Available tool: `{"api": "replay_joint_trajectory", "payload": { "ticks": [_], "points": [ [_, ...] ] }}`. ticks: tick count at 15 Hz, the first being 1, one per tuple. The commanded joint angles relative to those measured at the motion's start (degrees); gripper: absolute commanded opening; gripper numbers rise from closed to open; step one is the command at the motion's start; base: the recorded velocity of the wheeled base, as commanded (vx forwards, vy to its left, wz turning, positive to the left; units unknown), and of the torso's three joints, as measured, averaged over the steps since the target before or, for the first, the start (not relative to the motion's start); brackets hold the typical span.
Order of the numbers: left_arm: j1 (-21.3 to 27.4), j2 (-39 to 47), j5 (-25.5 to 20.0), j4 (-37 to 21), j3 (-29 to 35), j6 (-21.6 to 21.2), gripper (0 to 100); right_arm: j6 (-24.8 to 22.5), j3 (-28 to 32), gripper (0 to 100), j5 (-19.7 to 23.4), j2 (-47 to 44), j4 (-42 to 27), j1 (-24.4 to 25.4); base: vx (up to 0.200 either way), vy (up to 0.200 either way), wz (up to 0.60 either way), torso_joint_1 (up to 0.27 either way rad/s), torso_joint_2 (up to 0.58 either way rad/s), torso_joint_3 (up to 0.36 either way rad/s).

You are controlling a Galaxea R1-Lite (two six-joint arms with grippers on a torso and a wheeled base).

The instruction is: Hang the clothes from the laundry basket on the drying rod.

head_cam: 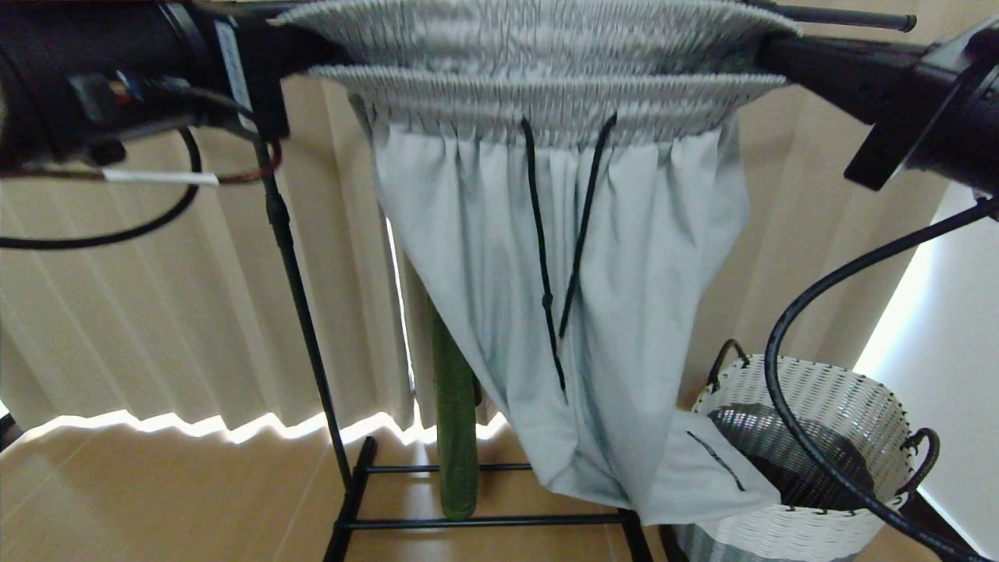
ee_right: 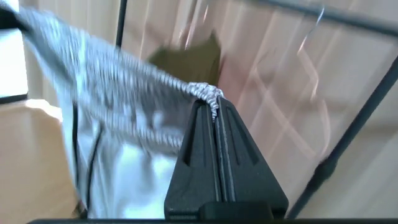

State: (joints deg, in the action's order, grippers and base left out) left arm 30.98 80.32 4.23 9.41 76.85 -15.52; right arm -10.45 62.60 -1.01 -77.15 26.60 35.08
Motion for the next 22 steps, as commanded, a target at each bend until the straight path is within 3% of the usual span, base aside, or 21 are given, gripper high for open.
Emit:
{"api": "replay_joint_trajectory", "payload": {
  "ticks": [1,2,7,12,15,17,20,22],
  "points": [
    [-0.3,-0.43,0.08,-5.54,8.93,-1.44,0,0.08,2.62,0,0.75,-0.8,-0.14,-1.07,0.0,0.0,0.0,0.0,0.0,0.0],
    [0.49,-0.52,0.08,-6.33,8.32,-1.36,0,0.08,1.91,0,0.75,-0.8,-0.14,-1.16,0.0,0.0,0.0,0.0,0.0,0.0],
    [2.07,-2.1,0.52,-6.16,-7.06,-1.18,0,0.16,-5.65,0,0.57,-1.16,0.03,-3.71,0.0,0.0,0.0,0.0,0.0,0.0],
    [2.33,-2.8,0.52,-6.16,-9.96,-0.92,0,0.25,-7.49,0,0.57,-2.12,0.12,-5.29,0.0,0.0,0.0,0.0,0.0,0.0],
    [2.25,-2.8,0.52,-4.31,-14.54,-0.48,0,0.08,-10.22,0,0.22,-2.3,3.81,-5.47,0.0,0.0,0.0,0.0,0.0,0.0],
    [2.25,-2.28,0.43,-1.5,-14.62,0.4,0,-0.1,-10.22,0,0.13,-2.12,3.99,-6.34,0.0,0.0,0.0,0.0,0.0,0.0],
    [1.19,4.31,0.52,0.08,-9.35,0.67,0,-0.19,-10.3,0,0.13,1.66,2.05,-6.87,0.0,0.0,0.0,0.0,0.0,0.0],
    [0.49,8.89,0.6,0.17,-3.29,1.37,0,-0.19,-9.69,0,0.13,7.81,-6.65,-6.87,0.0,0.0,0.0,0.0,0.0,0.0]
  ]
}}
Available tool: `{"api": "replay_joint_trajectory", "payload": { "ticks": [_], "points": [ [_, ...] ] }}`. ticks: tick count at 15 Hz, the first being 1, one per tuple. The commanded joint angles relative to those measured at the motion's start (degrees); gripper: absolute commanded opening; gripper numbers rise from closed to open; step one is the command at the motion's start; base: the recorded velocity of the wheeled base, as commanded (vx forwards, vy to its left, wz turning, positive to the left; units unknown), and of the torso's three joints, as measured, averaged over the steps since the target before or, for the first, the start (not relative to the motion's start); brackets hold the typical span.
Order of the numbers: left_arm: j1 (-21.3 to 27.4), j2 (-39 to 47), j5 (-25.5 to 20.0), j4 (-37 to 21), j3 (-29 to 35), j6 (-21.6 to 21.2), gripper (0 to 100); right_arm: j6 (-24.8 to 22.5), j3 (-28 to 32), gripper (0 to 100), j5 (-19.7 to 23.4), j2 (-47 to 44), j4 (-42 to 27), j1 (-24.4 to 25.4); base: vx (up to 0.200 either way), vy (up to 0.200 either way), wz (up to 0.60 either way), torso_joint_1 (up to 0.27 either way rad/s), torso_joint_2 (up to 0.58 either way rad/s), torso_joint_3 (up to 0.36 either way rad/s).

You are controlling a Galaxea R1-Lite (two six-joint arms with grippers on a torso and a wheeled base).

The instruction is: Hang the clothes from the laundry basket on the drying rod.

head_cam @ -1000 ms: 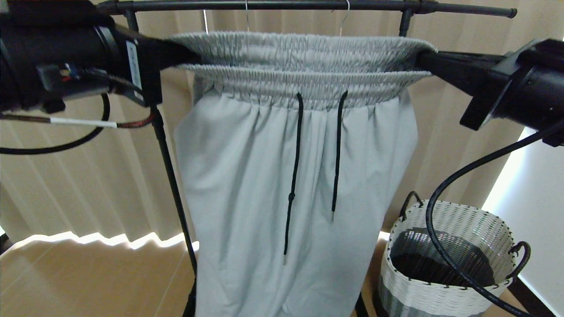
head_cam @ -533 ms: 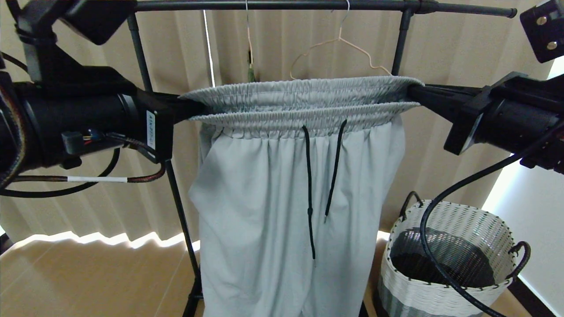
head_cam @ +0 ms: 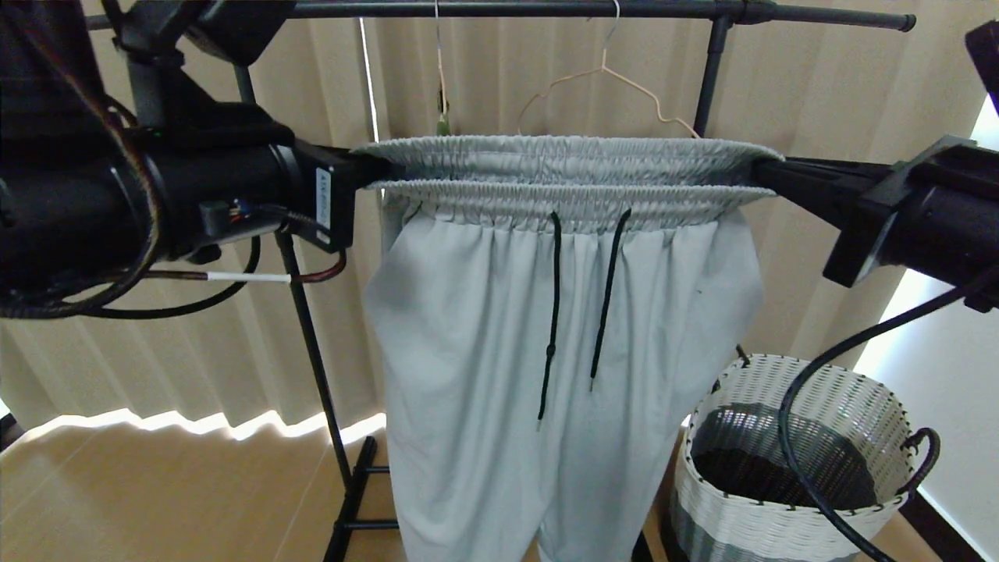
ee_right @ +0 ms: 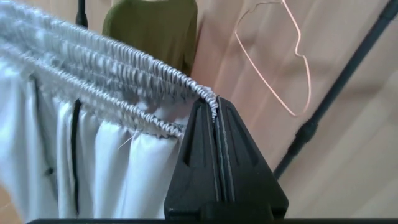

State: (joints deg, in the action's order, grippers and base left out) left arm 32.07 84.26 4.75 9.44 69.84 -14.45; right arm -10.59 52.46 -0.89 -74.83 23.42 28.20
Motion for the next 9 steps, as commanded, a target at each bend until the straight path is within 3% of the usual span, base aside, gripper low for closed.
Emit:
{"api": "replay_joint_trajectory", "payload": {
  "ticks": [1,4,6,9],
  "points": [
    [-0.61,6.53,0.17,0.06,6.1,0.82,0,0.05,0.81,0,0.45,8.2,-8.04,0.19,0.0,0.0,0.0,0.0,0.0,0.0],
    [-0.52,9.87,0.78,0.14,9.61,1.97,0,0.31,0.01,0,1.33,13.74,-16.56,4.15,0.0,0.0,0.0,0.0,0.0,0.0],
    [-0.08,10.13,0.96,0.14,9.44,2.93,0,3.65,-0.34,0,4.58,13.3,-16.65,4.76,0.0,0.0,0.0,0.0,0.0,0.0],
    [0.09,7.41,1.22,-0.29,6.89,3.28,0,5.06,-0.51,0,4.32,9.44,-15.6,3.97,0.0,0.0,0.0,0.0,0.0,0.0]
  ]
}}
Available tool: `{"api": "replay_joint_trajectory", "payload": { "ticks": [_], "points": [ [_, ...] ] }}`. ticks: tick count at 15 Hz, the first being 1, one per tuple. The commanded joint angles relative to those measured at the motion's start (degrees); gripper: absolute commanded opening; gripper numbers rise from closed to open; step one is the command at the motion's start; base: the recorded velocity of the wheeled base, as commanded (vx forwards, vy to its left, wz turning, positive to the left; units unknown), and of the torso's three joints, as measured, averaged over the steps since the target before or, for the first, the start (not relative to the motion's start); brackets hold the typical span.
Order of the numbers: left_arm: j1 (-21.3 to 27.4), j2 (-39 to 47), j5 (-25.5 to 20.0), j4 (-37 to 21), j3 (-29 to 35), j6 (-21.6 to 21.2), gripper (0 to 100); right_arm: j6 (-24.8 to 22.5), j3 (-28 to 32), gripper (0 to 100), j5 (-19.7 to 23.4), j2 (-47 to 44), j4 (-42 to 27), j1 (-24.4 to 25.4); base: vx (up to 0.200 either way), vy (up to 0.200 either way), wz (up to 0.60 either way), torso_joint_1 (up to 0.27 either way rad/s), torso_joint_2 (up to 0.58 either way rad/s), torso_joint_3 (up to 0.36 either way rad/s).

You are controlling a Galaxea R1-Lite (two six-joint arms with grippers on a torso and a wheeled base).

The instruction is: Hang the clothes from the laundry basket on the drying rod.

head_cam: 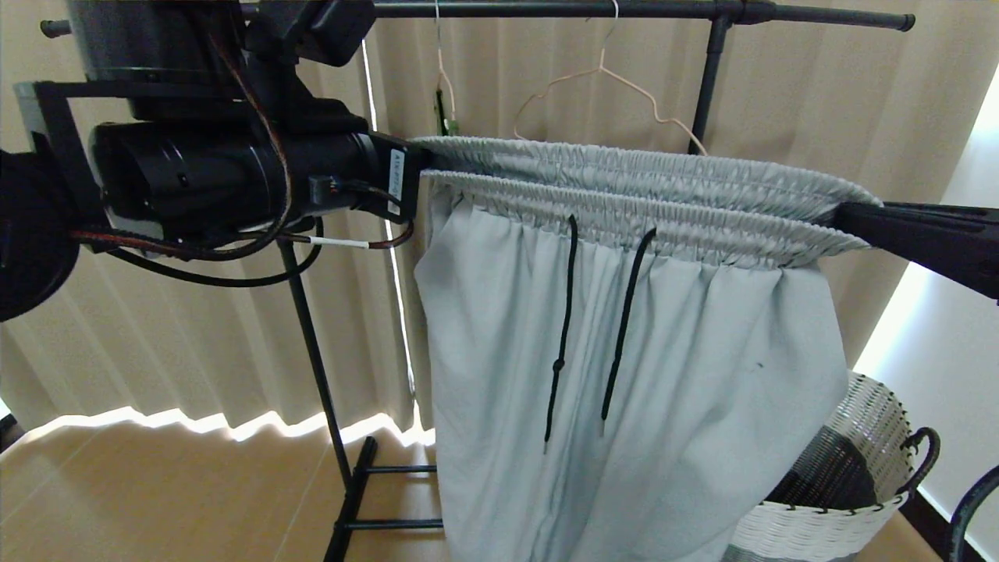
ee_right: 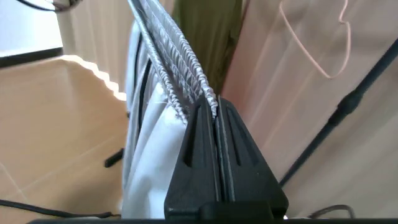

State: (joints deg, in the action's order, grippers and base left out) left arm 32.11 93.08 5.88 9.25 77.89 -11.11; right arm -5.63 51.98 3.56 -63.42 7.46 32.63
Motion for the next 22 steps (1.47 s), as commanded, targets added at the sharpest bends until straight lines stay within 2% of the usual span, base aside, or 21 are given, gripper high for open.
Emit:
{"api": "replay_joint_trajectory", "payload": {
  "ticks": [1,3,5,6,7,8,10,12,17,19,21,22],
  "points": [
    [-0.12,-4.04,0.19,-0.64,-3.53,-0.06,0,-0.08,-0.21,0,-0.13,-4.44,2.38,-3.98,0.0,0.0,0.0,0.0,0.0,0.0],
    [-0.56,-8.08,0.19,-3.45,-5.99,-0.06,0,-0.7,0.14,0,-0.13,-9.18,7.04,-8.38,0.0,0.0,0.0,0.0,0.0,0.0],
    [-0.12,-15.56,-0.51,-12.24,-7.49,0.03,0,-0.61,1.02,0,-0.04,-14.98,13.9,-10.66,0.0,0.0,0.0,0.0,0.0,0.0],
    [0.06,-17.67,-0.95,-14.88,-7.66,0.12,0,-0.52,1.37,0,0.04,-16.74,16.01,-10.66,0.0,0.0,0.0,0.0,0.0,0.0],
    [0.41,-21.44,-3.59,-19.18,-7.92,0.3,0,-0.43,2.69,0,0.31,-20.26,20.05,-10.66,0.0,0.0,0.0,0.0,0.0,0.0],
    [0.67,-22.76,-4.82,-20.33,-8.28,0.3,0,-0.34,3.3,0,0.4,-21.31,21.28,-10.57,0.0,0.0,0.0,0.0,0.0,0.0],
    [2.17,-28.21,-12.38,-22.61,-13.11,2.05,0,-0.17,6.99,0,0.48,-27.29,27.17,-10.05,0.0,0.0,0.0,0.0,0.0,0.0],
    [4.1,-29.79,-13.43,-22.52,-15.75,2.49,0,0.8,9.37,0,0.48,-29.92,29.37,-8.46,0.0,0.0,0.0,0.0,0.0,0.0],
    [5.24,-29.35,-13.35,-22.0,-16.27,2.4,0,1.24,9.89,0,0.04,-29.75,28.93,-7.85,0.0,0.0,0.0,0.0,0.0,0.0],
    [4.63,-27.42,-12.56,-21.73,-13.55,2.14,0,0.97,9.98,0,-0.4,-27.2,28.31,-8.29,0.0,0.0,0.0,0.0,0.0,0.0],
    [3.49,-22.67,-6.84,-21.73,-6.25,1.79,0,0.97,11.3,0,-0.48,-22.28,22.25,-10.05,0.0,0.0,0.0,0.0,0.0,0.0],
    [3.57,-19.42,-2.36,-21.65,-2.21,-0.23,0,0.97,12.36,0,-0.48,-19.47,17.94,-10.49,0.0,0.0,0.0,0.0,0.0,0.0]
  ]
}}
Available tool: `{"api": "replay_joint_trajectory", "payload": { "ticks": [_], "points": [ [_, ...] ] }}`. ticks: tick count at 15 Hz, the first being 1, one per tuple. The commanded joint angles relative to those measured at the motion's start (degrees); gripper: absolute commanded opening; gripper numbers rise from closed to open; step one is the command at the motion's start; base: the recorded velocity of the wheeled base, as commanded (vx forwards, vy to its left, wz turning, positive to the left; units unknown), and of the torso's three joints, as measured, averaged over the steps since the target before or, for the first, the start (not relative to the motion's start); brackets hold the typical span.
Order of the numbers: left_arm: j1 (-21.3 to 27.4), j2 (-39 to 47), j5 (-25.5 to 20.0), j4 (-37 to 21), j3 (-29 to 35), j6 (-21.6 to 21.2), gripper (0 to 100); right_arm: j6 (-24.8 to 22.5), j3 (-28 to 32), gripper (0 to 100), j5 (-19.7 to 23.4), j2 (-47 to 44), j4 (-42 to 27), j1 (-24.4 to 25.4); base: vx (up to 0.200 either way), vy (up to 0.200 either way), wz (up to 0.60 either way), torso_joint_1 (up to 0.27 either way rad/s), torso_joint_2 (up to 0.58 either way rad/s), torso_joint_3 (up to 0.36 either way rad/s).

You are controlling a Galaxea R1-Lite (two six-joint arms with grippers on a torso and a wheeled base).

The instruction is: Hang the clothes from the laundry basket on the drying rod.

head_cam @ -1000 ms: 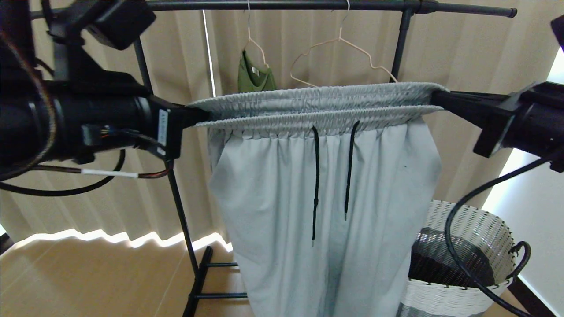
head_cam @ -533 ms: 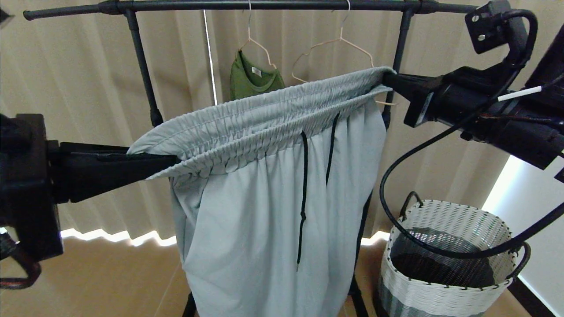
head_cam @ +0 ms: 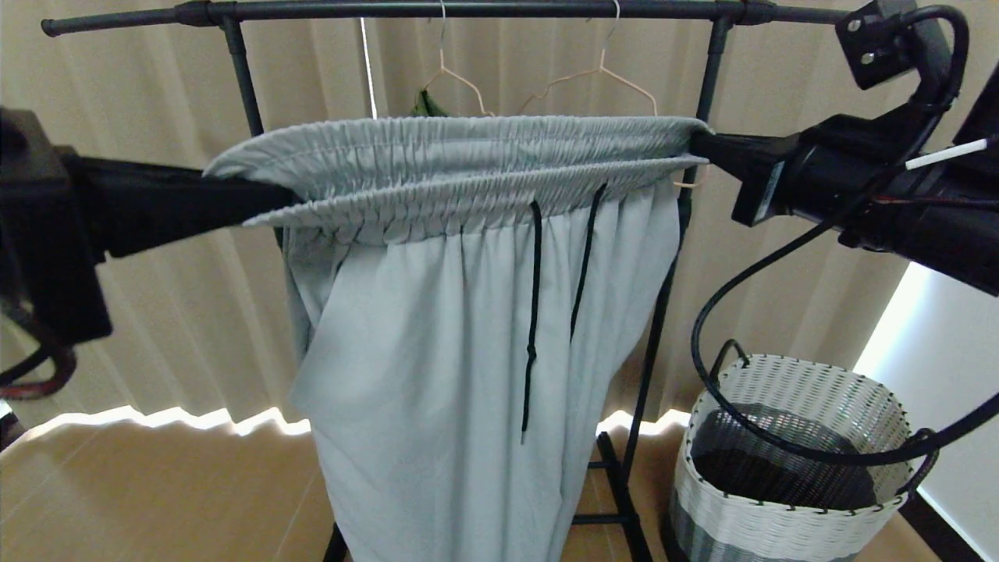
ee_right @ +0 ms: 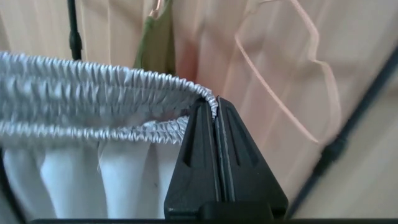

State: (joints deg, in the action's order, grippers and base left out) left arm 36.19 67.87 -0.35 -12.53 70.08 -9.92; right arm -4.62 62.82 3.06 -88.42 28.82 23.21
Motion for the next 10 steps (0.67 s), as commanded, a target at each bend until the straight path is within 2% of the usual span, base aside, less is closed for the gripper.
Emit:
{"api": "replay_joint_trajectory", "payload": {
  "ticks": [1,3,6,8,10],
  "points": [
    [-0.25,8.42,7.12,0.49,8.31,-2.91,0,-0.04,2.4,0,0.02,8.26,-6.58,-1.06,0.0,0.0,0.0,0.0,0.0,0.0],
    [1.51,12.2,13.1,5.32,7.88,-3.35,0,0.05,0.29,0,0.19,13.36,-10.98,-1.06,0.0,0.0,0.0,0.0,0.0,0.0],
    [4.24,14.84,21.36,11.21,1.9,-2.91,0,-0.04,-9.56,0,0.46,17.23,-11.24,-0.36,0.0,0.0,0.0,0.0,0.0,0.0],
    [5.29,14.66,23.03,14.64,-0.91,-3.0,0,0.05,-11.58,0,0.37,17.31,-10.01,0.17,0.0,0.0,0.0,0.0,0.0,0.0],
    [5.55,13.08,22.77,14.64,-1.18,-2.82,0,0.14,-13.07,0,0.37,17.31,-10.01,0.26,0.0,0.0,0.0,0.0,0.0,0.0]
  ]
}}
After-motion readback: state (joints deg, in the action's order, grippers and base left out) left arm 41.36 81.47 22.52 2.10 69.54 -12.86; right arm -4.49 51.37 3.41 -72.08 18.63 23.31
